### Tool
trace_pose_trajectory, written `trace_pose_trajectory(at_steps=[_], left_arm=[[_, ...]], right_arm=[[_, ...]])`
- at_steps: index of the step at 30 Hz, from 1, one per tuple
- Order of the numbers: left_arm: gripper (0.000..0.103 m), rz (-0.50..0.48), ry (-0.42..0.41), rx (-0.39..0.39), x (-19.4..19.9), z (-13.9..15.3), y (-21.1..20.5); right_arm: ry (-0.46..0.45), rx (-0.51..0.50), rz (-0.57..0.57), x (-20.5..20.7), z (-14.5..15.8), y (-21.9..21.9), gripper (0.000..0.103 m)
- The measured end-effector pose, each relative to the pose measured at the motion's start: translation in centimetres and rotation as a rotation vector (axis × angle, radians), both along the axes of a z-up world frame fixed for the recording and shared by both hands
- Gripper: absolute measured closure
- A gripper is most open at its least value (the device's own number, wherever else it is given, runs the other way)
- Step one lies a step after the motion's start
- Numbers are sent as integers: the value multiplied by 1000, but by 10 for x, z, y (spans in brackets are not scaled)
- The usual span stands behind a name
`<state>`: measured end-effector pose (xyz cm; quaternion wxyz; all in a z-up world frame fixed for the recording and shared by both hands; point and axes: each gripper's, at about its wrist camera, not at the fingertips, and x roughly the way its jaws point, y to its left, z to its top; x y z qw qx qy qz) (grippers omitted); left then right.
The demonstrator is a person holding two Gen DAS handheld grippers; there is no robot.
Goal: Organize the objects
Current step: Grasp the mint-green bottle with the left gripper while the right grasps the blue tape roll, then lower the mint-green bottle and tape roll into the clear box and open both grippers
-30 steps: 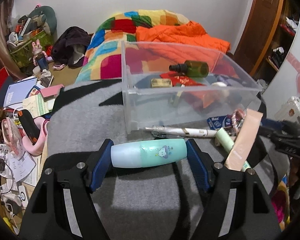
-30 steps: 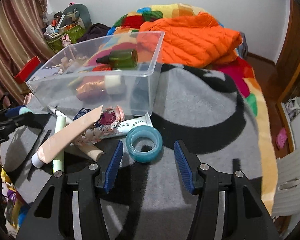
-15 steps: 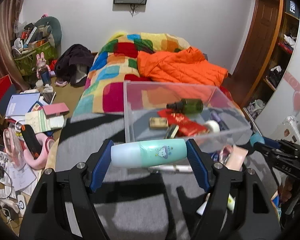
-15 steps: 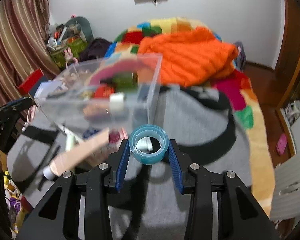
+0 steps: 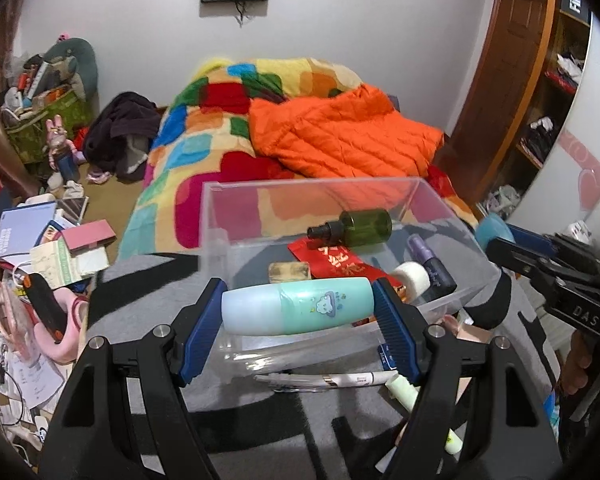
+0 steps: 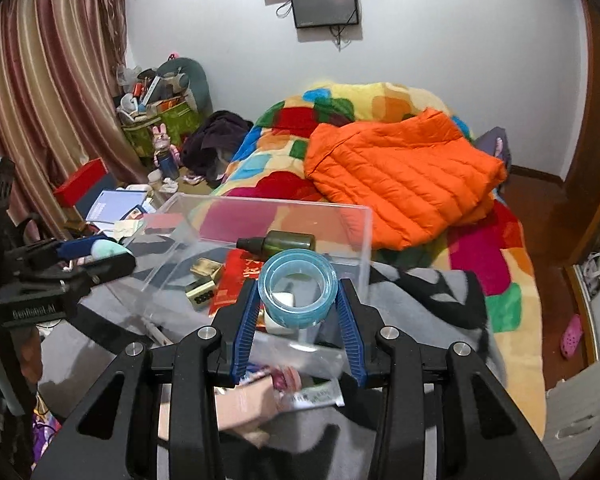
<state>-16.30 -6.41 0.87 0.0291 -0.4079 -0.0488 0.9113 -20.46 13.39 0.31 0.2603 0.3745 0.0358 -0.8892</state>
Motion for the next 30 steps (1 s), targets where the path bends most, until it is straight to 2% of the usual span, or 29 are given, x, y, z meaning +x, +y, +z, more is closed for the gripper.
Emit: trace_pose_trajectory(at_steps=[8, 17, 21, 23, 30], left_arm=[[30, -33, -80, -55, -23, -27, 9], [27, -35, -93, -39, -30, -31, 8], [25, -39, -96, -12, -25, -28, 7], [24, -34, -83, -25, -19, -24, 8], [18, -57, -32, -45, 15, -6, 15]], right_arm=[[-82, 55, 41, -29, -28, -27, 68], [-137, 94, 69, -39, -46, -40, 68], [-138, 95, 73, -34, -43, -38, 63], [-119, 98, 69, -30, -39, -36, 55], [-49, 70, 56, -5, -15, -18, 47]])
